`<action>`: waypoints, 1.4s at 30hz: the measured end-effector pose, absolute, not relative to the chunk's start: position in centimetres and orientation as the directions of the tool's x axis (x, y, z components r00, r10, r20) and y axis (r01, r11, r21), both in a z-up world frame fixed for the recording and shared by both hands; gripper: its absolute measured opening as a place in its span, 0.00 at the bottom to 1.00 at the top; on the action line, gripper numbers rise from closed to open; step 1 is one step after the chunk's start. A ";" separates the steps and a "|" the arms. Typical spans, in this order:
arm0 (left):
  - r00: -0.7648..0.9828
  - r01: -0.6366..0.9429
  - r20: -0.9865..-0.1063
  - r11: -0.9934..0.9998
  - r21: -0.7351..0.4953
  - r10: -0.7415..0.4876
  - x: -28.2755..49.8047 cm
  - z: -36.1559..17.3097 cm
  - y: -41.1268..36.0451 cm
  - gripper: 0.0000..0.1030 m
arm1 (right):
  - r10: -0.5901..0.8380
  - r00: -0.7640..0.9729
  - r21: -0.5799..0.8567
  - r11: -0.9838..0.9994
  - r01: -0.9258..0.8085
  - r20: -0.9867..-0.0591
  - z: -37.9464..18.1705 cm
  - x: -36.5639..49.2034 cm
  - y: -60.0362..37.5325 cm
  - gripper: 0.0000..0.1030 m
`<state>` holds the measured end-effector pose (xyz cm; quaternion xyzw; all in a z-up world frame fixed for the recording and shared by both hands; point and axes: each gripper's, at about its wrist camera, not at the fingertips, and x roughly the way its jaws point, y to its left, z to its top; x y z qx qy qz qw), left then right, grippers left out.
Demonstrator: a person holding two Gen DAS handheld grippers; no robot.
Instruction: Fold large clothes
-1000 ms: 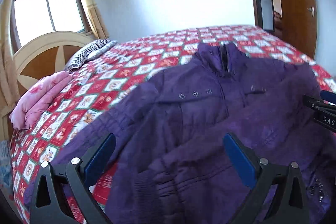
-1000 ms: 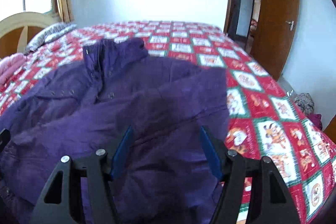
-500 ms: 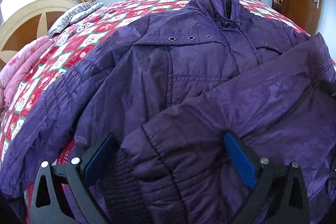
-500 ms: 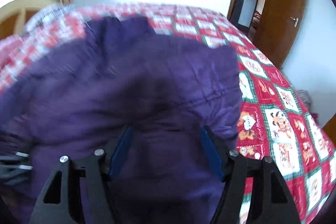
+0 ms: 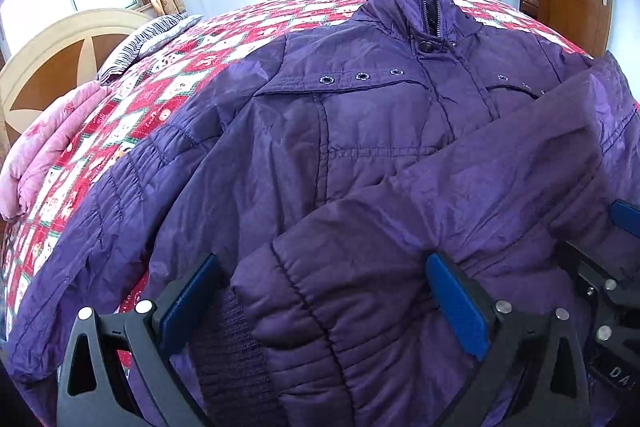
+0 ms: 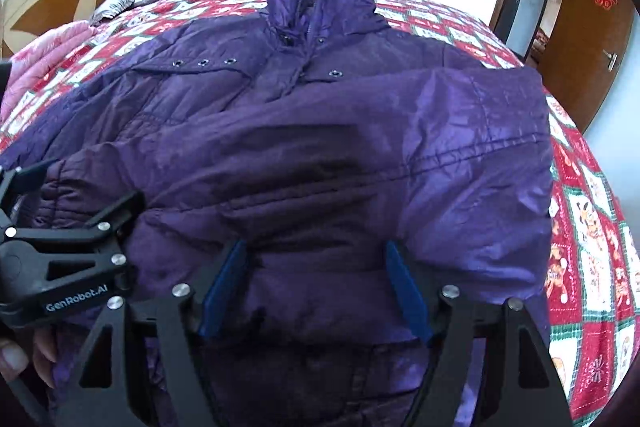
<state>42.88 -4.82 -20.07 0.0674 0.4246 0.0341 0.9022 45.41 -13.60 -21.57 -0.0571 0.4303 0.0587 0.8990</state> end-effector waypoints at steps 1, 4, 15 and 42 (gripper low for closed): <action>0.633 -0.003 -0.766 0.990 0.139 0.109 42.9 -20.1 -4.7 1.00 | 0.049 0.624 -0.062 0.986 -0.155 -0.780 -21.6 45.4 -13.5 0.73; 0.621 -0.001 -0.780 0.995 0.100 0.079 43.2 -20.2 -4.2 1.00 | 0.032 0.627 -0.083 0.985 -0.153 -0.778 -22.0 45.8 -13.2 0.73; 0.615 0.005 -0.786 0.997 0.082 0.061 43.1 -19.9 -3.9 0.99 | 0.015 0.636 -0.100 0.985 -0.144 -0.772 -22.0 45.7 -13.0 0.74; 0.588 -0.495 -0.682 0.860 0.122 0.436 21.0 -15.6 26.4 0.99 | 0.031 0.656 -0.075 0.988 -0.133 -0.754 -20.8 44.5 -13.5 0.75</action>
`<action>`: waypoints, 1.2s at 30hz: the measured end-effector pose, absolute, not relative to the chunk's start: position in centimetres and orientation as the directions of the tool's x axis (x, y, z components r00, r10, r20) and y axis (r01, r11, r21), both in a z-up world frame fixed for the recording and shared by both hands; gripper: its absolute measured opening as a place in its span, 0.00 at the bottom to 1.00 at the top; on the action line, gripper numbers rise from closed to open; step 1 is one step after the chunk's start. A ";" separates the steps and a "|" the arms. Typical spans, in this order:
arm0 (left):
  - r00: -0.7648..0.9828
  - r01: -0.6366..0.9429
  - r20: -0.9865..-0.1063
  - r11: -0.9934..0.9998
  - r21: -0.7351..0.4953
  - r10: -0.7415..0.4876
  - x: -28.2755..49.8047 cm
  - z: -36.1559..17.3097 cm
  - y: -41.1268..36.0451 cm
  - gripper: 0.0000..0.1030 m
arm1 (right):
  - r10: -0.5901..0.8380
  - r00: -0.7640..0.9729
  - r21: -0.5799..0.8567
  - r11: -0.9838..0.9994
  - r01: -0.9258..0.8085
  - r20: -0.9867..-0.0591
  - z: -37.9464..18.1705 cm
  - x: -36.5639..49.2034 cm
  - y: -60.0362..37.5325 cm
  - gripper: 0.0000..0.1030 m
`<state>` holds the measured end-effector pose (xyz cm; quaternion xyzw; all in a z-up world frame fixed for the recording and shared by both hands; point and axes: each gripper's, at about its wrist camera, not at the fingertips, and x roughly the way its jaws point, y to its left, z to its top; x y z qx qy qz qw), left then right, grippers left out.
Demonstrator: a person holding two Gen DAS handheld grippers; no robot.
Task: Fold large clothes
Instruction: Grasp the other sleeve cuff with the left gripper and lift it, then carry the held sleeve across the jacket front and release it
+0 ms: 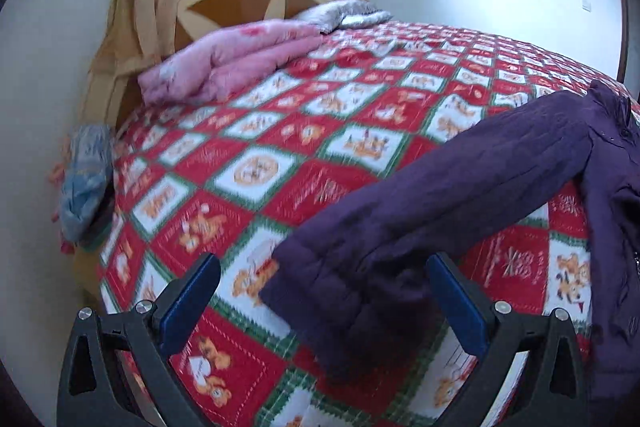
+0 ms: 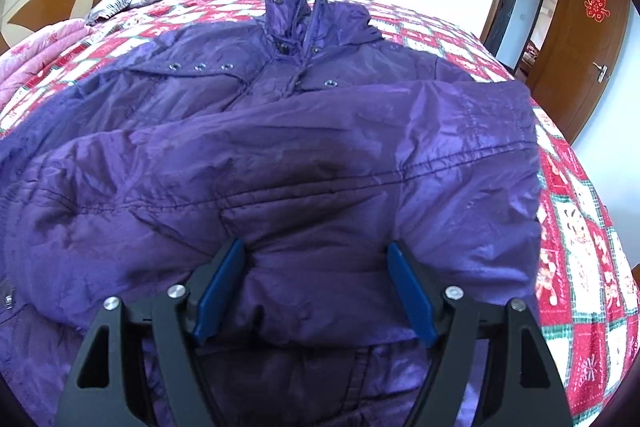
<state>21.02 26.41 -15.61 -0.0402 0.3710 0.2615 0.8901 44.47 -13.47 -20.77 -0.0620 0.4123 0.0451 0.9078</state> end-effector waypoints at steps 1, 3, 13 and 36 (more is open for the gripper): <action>0.584 -0.498 -0.700 0.863 0.091 0.411 20.9 -16.3 27.0 0.99 | 0.040 0.661 -0.055 0.991 -0.122 -0.750 -20.1 43.6 -13.6 0.75; 0.580 -0.502 -0.735 0.865 0.017 0.351 21.1 -17.7 27.7 0.99 | 0.084 0.689 0.000 0.993 -0.120 -0.720 -18.7 41.6 -13.6 0.75; 0.649 -0.458 -0.707 0.886 -0.069 0.280 21.8 -17.0 27.1 0.32 | 0.249 0.760 0.076 0.964 -0.255 -0.600 -17.7 34.4 -10.5 0.75; 0.927 0.205 -0.357 0.955 0.213 -0.119 27.7 -2.4 -4.6 0.30 | 0.157 0.796 0.173 0.983 -0.067 -0.584 -18.1 30.9 -18.3 0.75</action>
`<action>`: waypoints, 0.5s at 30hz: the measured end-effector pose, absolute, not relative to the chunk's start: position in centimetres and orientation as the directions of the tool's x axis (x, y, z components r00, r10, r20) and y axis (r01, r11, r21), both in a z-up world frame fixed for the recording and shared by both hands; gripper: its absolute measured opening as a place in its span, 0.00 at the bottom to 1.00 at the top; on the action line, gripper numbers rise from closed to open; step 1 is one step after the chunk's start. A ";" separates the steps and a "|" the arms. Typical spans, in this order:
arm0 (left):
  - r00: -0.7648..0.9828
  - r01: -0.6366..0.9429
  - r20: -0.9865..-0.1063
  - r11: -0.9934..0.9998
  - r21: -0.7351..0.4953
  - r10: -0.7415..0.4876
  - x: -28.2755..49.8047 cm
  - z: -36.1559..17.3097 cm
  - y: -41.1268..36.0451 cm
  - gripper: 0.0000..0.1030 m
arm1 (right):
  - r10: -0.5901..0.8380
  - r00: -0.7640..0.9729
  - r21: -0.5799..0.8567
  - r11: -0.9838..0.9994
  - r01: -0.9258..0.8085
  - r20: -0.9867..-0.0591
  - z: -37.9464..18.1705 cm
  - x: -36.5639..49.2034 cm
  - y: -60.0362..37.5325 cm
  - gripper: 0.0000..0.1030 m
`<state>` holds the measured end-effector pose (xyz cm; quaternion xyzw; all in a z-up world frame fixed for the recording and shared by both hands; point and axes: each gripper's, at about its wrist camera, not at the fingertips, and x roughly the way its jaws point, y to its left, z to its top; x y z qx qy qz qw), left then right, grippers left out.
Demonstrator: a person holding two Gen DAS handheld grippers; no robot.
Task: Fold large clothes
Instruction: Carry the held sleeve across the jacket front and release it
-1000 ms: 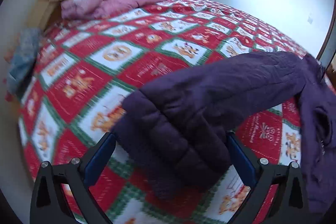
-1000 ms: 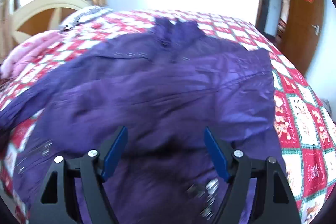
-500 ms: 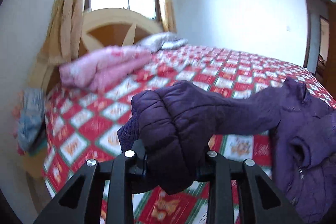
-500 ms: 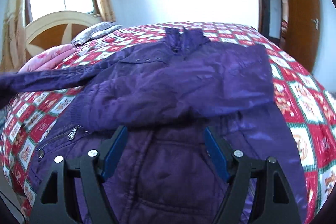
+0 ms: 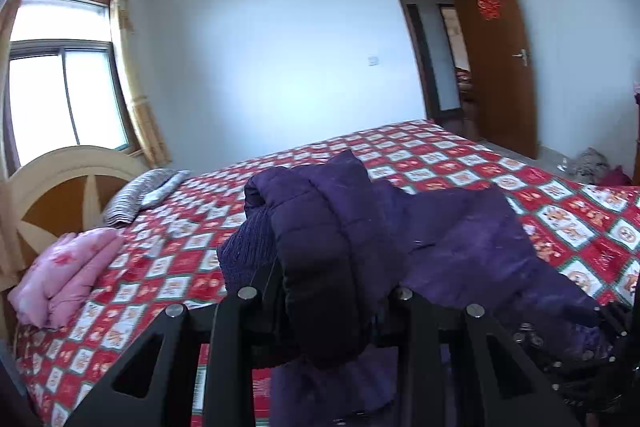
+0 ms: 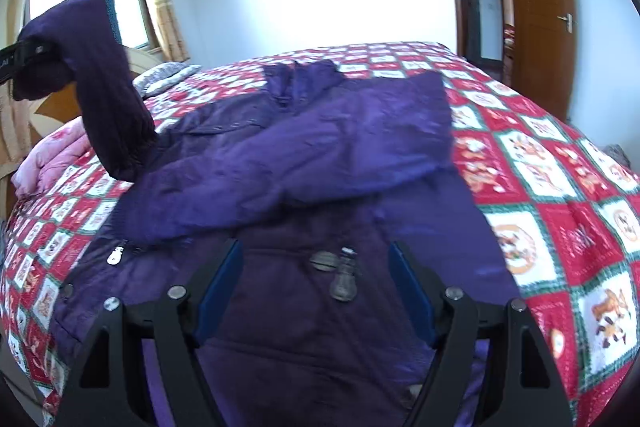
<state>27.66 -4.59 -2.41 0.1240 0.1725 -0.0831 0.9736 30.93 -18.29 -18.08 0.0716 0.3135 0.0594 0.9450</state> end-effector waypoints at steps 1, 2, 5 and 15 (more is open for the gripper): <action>0.914 0.243 -0.376 0.948 0.205 -0.153 27.8 -3.4 -6.3 0.30 | 0.146 0.794 0.175 0.983 -0.051 -0.590 -18.4 30.9 -18.9 0.75; 0.902 0.272 -0.395 0.940 0.207 -0.174 27.9 -4.2 -7.6 0.33 | 0.140 0.791 0.178 0.983 -0.040 -0.595 -18.7 30.9 -19.3 0.75; 0.885 0.295 -0.436 0.921 0.256 -0.162 28.0 -6.6 -10.8 0.45 | 0.131 0.773 0.190 0.982 -0.013 -0.621 -19.8 31.1 -20.5 0.75; 0.901 0.246 -0.419 0.927 0.283 -0.111 28.6 -9.3 -10.0 0.79 | 0.144 0.759 0.198 0.980 -0.021 -0.635 -21.3 31.4 -20.8 0.84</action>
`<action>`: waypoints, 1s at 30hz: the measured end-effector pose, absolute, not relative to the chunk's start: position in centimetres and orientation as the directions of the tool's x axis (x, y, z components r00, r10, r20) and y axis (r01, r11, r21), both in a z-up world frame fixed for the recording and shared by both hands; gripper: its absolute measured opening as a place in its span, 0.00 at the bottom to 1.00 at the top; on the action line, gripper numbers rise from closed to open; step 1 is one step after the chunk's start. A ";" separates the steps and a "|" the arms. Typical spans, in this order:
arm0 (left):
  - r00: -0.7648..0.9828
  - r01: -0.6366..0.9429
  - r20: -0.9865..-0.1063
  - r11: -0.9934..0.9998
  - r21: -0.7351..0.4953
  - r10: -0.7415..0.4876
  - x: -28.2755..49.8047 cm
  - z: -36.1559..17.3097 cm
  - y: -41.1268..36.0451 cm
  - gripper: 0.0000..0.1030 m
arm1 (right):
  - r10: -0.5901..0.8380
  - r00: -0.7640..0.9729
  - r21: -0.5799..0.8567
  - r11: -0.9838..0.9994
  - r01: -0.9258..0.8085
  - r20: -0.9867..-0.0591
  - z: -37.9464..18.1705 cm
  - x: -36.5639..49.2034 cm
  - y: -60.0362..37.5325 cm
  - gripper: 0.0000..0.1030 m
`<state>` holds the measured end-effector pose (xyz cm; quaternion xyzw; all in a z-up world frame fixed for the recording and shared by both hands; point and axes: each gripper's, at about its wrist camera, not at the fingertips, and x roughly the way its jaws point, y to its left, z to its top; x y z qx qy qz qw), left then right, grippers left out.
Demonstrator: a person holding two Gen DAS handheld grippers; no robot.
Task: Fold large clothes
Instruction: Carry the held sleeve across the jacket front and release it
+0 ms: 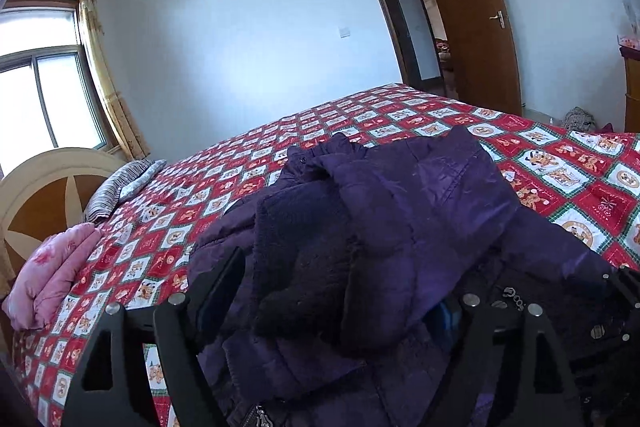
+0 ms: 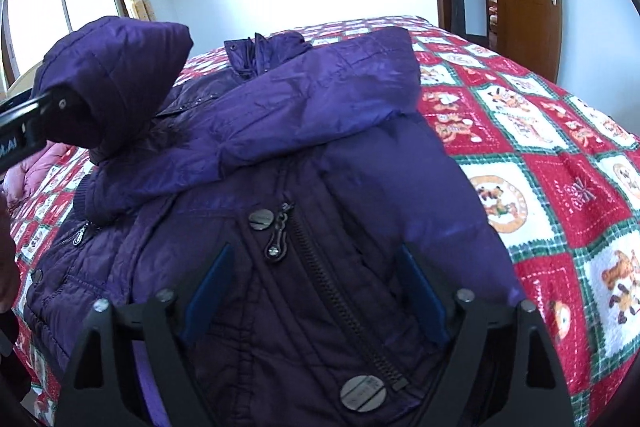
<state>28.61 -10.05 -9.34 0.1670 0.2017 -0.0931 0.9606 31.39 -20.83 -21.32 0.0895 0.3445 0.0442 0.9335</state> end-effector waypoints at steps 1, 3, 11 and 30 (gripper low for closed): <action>0.901 0.265 -0.411 0.926 0.269 -0.139 28.2 -9.3 -9.7 0.79 | 0.146 0.758 0.199 0.980 -0.022 -0.636 -21.4 31.4 -20.8 0.84; 0.896 0.301 -0.404 0.920 0.252 -0.182 27.6 -9.3 -9.5 0.79 | 0.153 0.753 0.207 0.978 -0.023 -0.639 -21.4 31.5 -20.9 0.84; 0.840 0.405 -0.459 0.897 0.177 -0.289 25.5 -11.1 -9.4 0.80 | 0.132 0.743 0.190 0.982 -0.006 -0.657 -21.7 32.0 -20.7 0.84; 0.861 0.076 -0.508 0.995 0.059 -0.036 31.6 -12.6 3.0 0.91 | 0.292 0.788 0.390 0.918 -0.072 -0.542 -18.4 29.4 -21.3 0.84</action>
